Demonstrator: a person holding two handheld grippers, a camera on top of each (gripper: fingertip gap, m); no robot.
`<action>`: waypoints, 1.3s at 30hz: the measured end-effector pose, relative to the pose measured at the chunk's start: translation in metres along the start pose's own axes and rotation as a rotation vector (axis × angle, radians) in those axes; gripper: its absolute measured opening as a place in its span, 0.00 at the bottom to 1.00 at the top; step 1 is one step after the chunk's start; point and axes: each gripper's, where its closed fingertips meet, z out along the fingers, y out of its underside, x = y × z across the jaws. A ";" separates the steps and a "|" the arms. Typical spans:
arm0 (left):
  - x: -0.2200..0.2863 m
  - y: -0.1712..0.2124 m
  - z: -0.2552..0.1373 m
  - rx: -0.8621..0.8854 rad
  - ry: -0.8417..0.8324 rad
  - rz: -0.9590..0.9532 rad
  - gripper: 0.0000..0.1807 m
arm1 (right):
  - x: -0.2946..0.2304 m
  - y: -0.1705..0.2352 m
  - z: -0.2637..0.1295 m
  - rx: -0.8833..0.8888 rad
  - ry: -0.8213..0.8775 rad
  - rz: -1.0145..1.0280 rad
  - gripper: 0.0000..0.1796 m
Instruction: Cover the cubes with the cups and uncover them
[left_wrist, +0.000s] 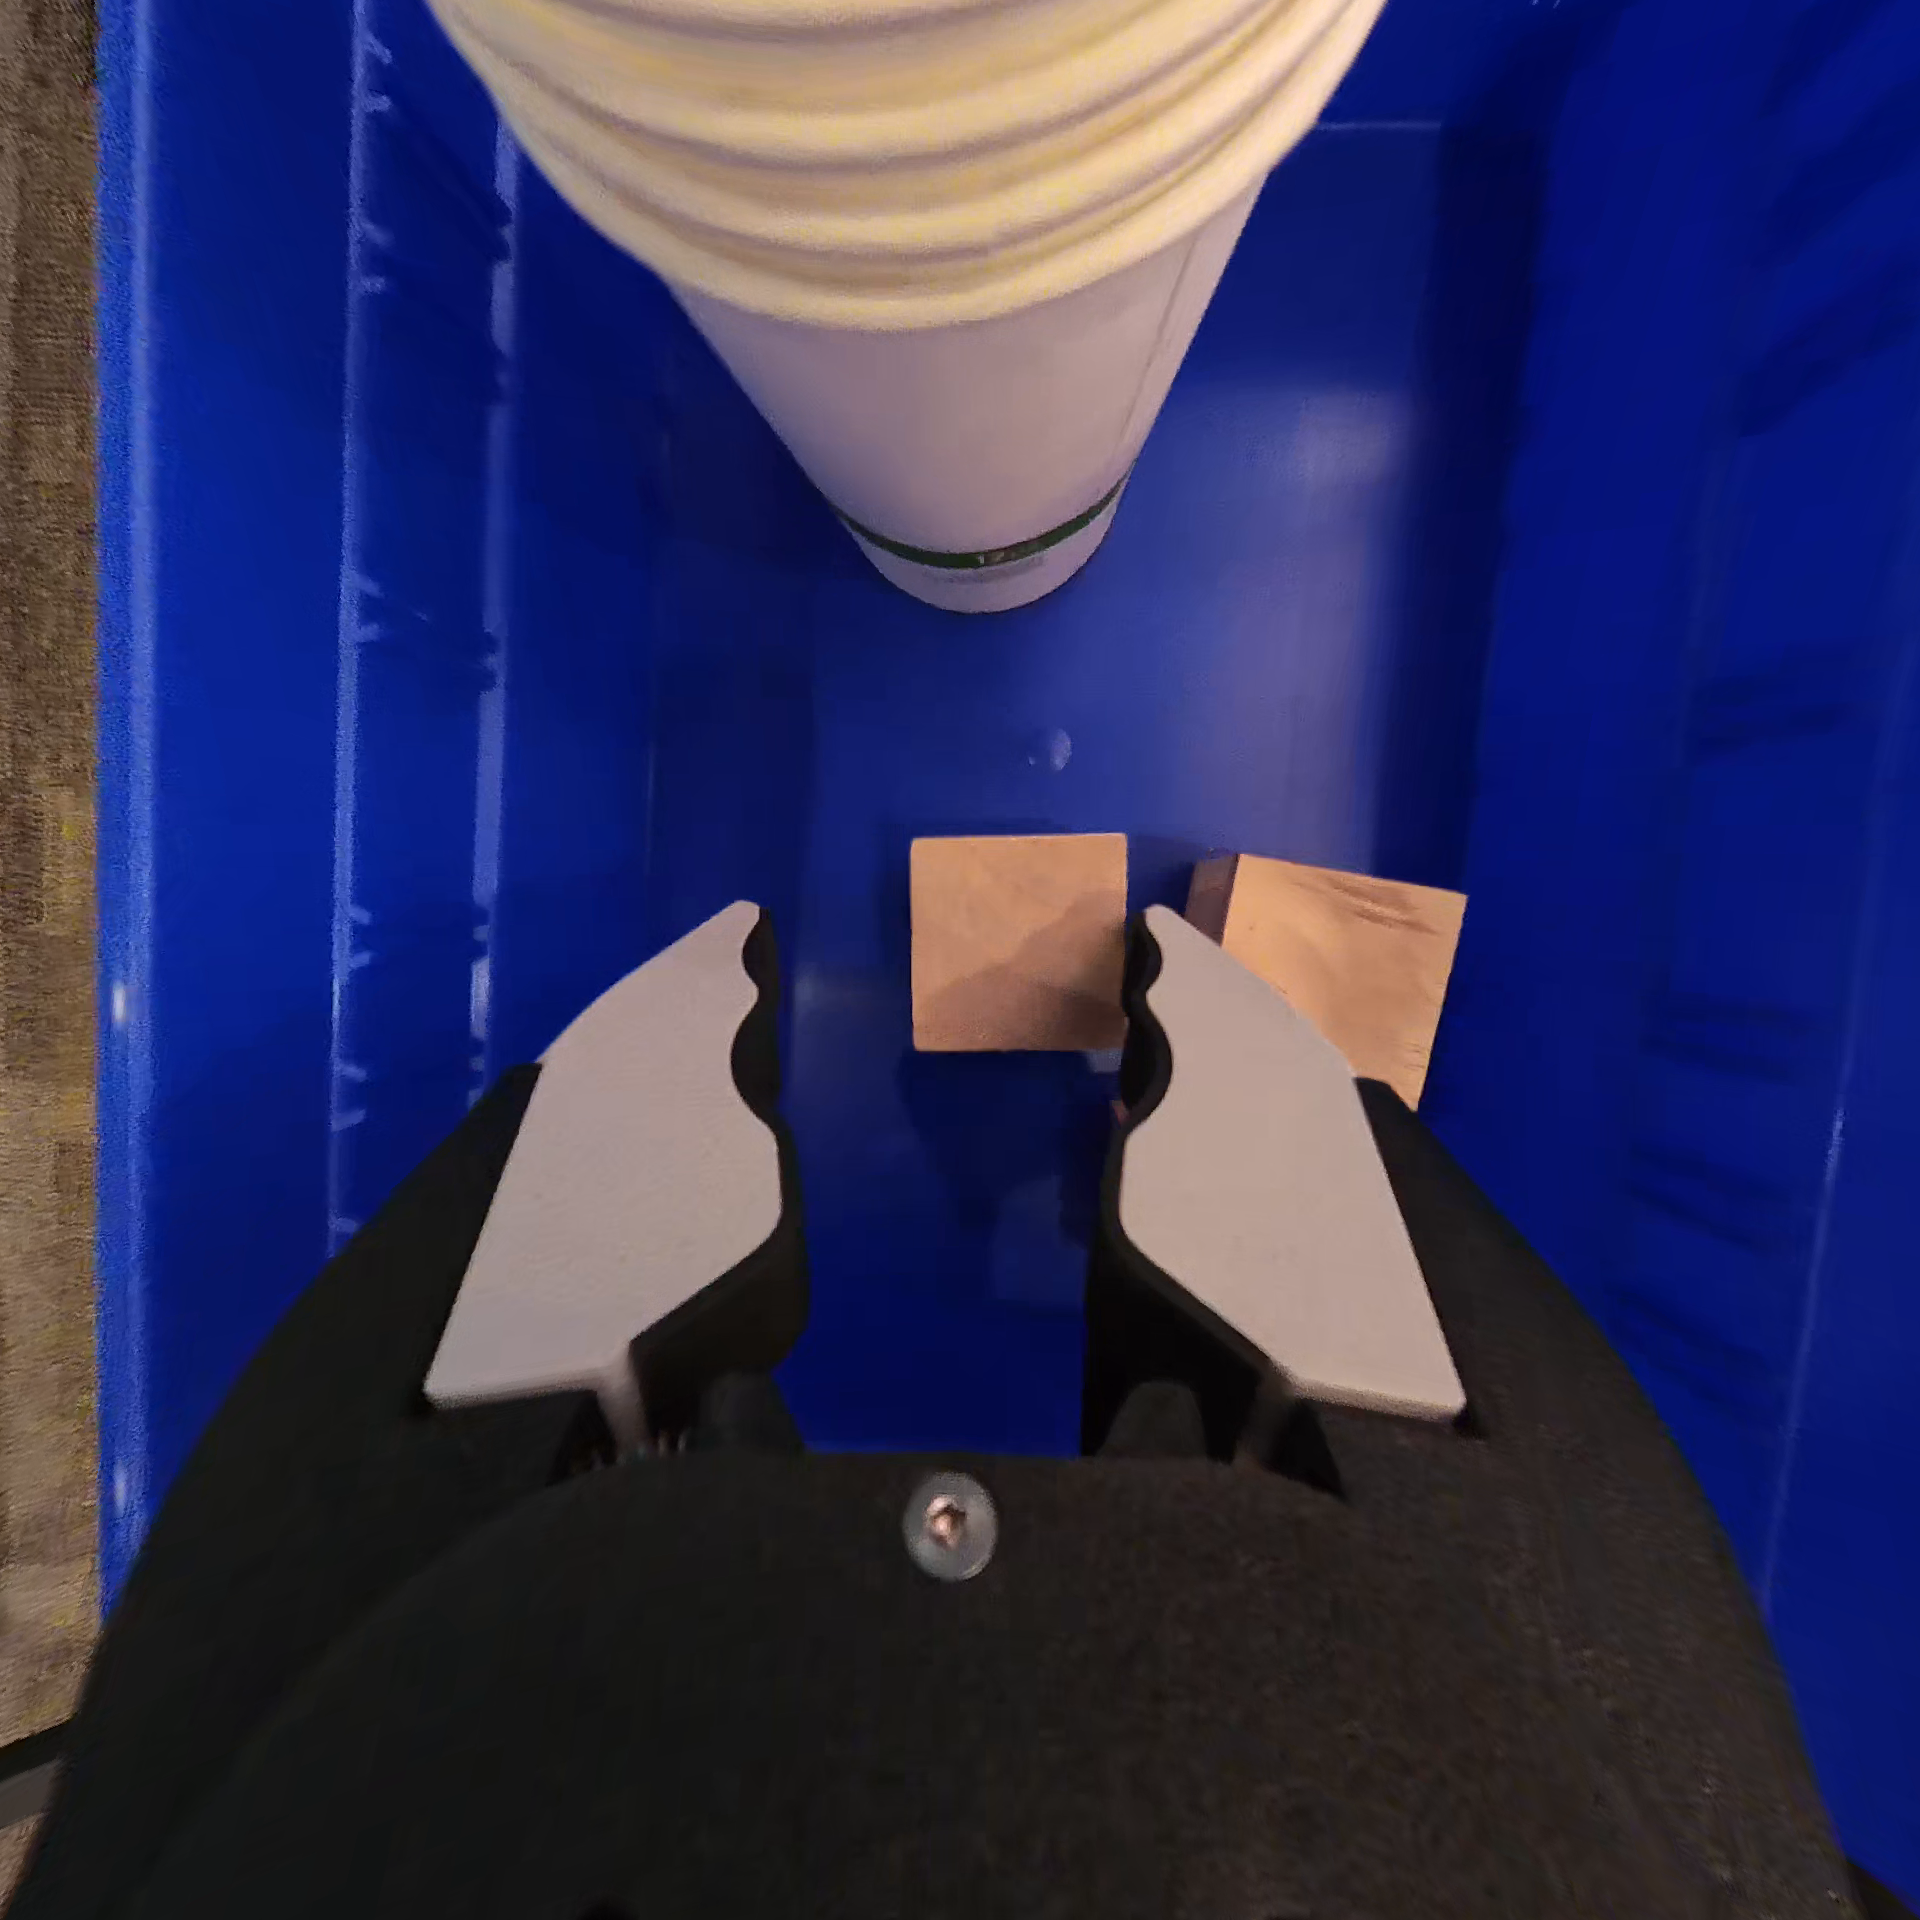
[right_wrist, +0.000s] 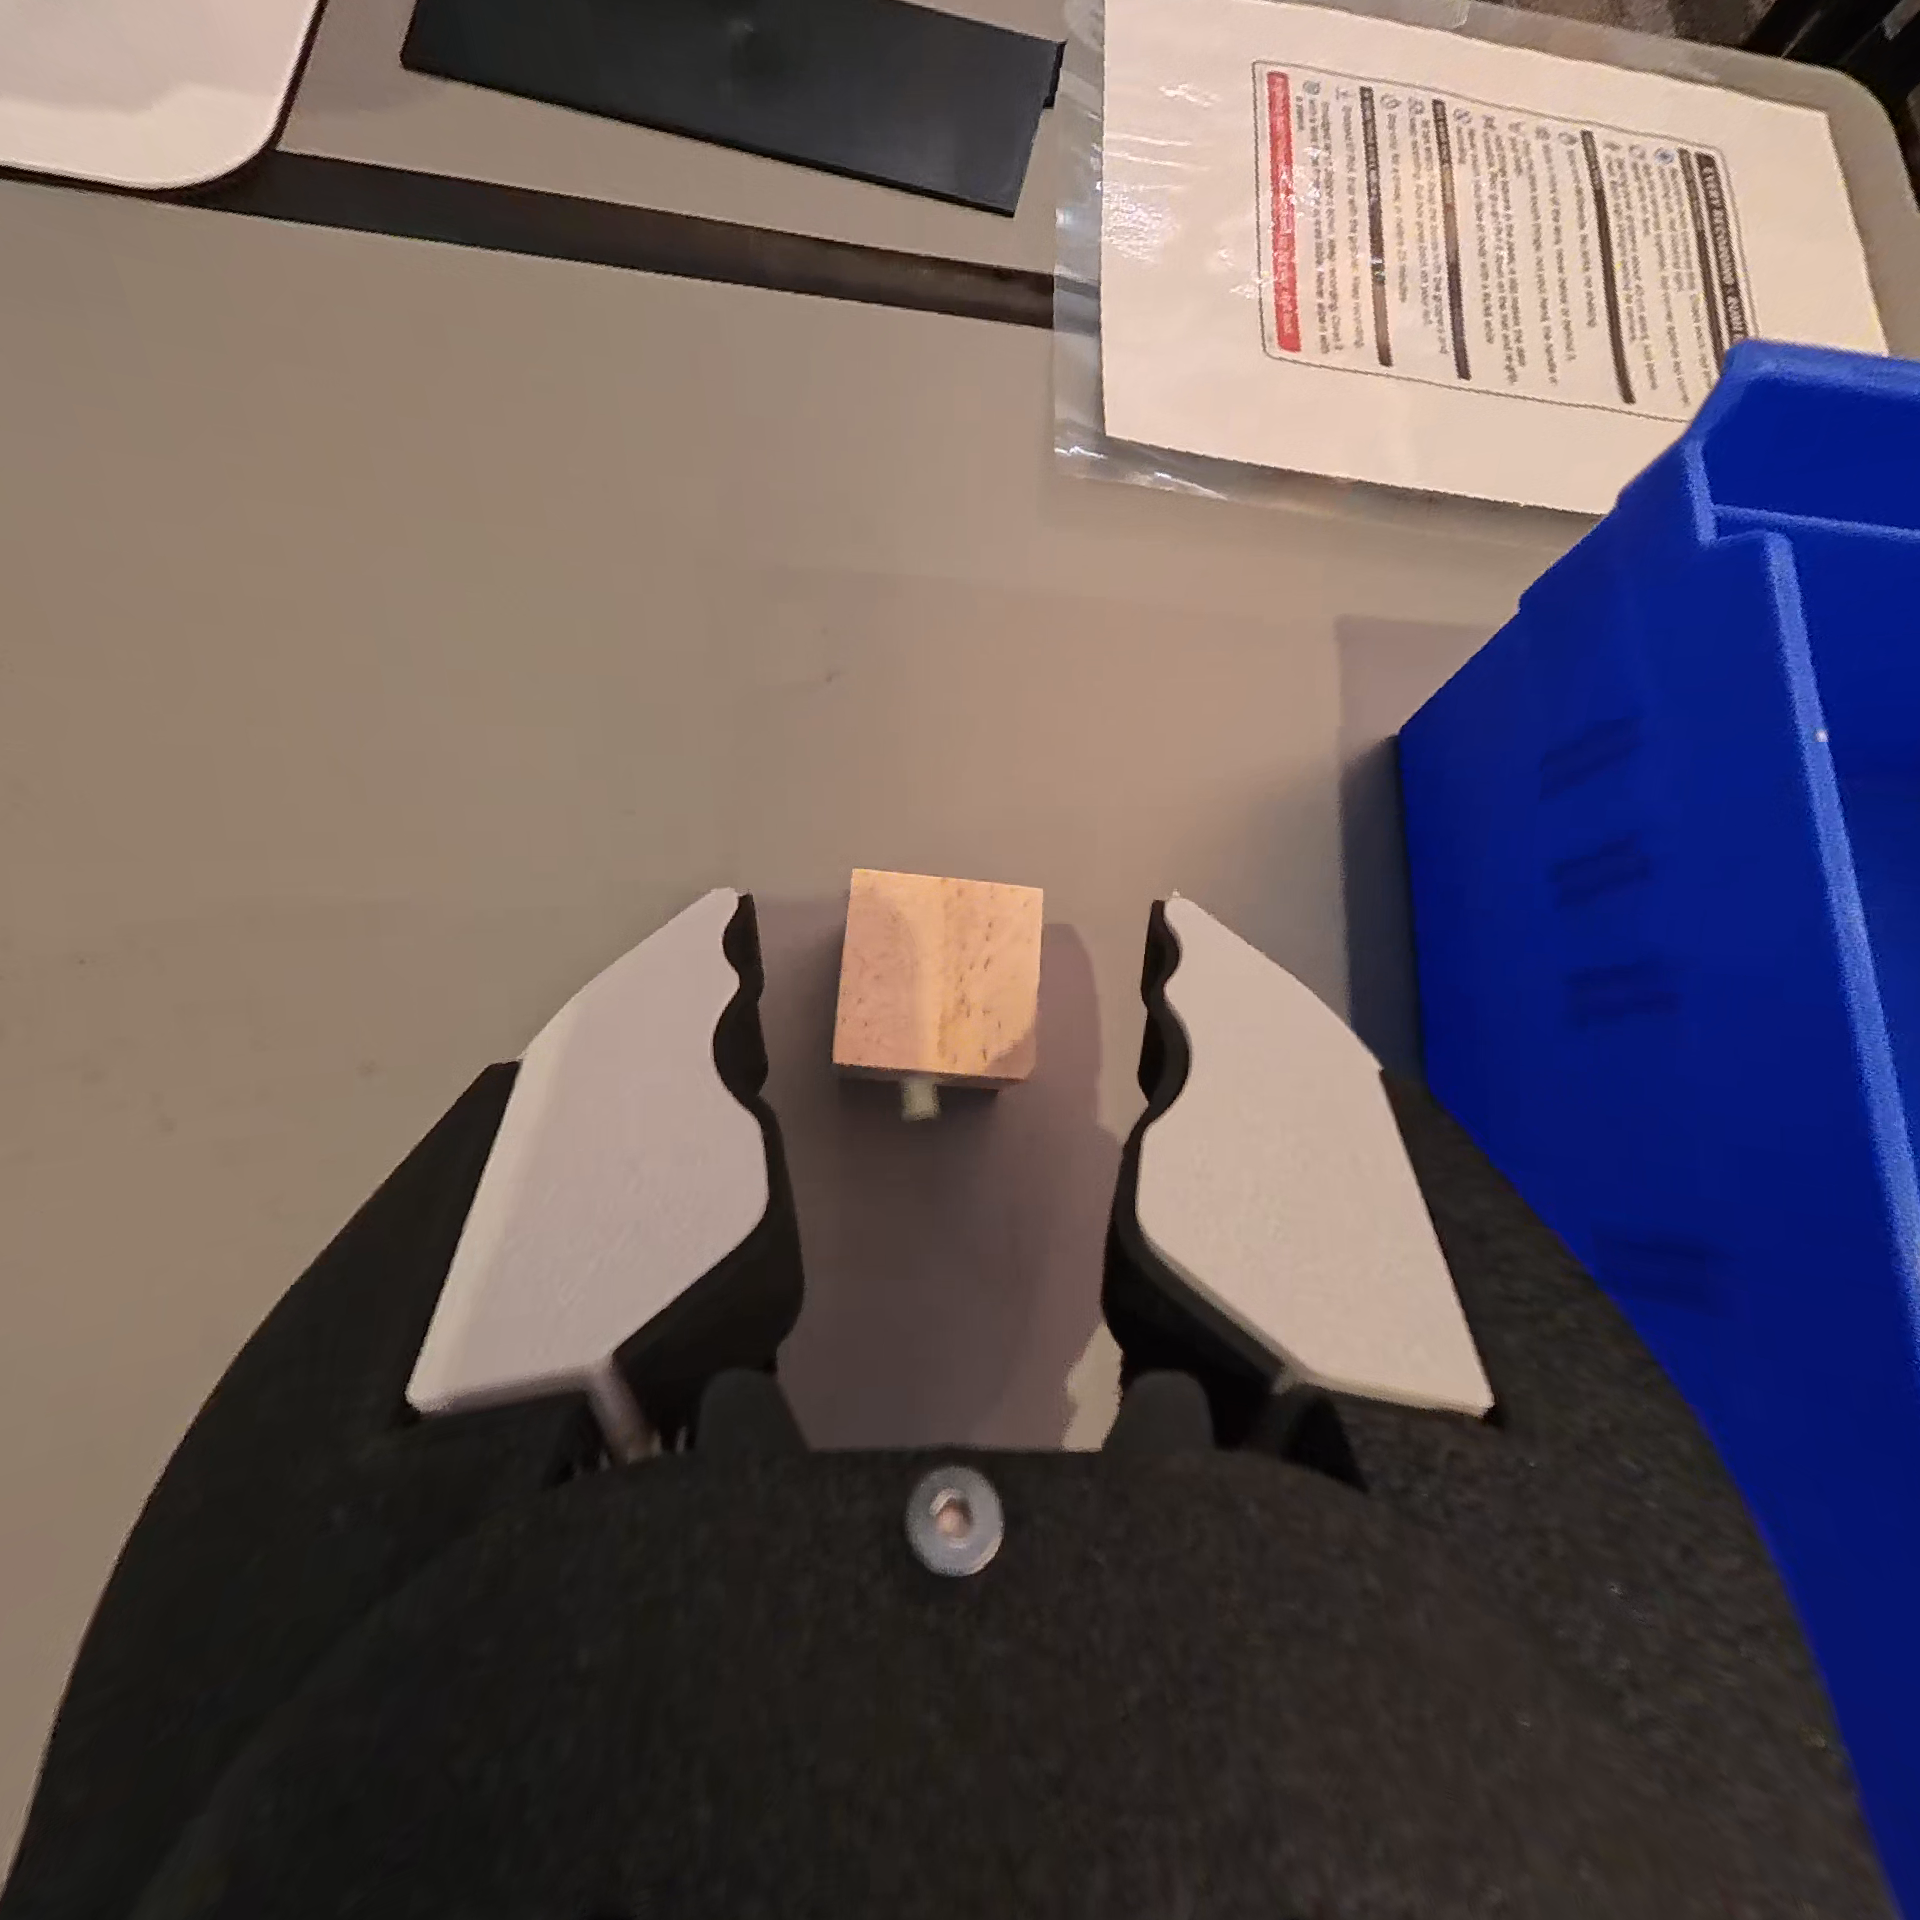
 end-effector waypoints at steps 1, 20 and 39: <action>0.001 0.002 0.002 -0.020 -0.001 0.012 0.35 | 0.000 0.001 0.001 -0.003 -0.005 0.004 0.39; 0.051 -0.067 -0.124 0.337 -0.079 0.309 0.24 | 0.021 -0.020 -0.017 0.150 -0.003 0.059 0.37; 0.566 -0.060 -0.032 0.228 0.622 1.341 0.24 | 0.035 -0.011 -0.012 0.173 -0.101 0.097 0.38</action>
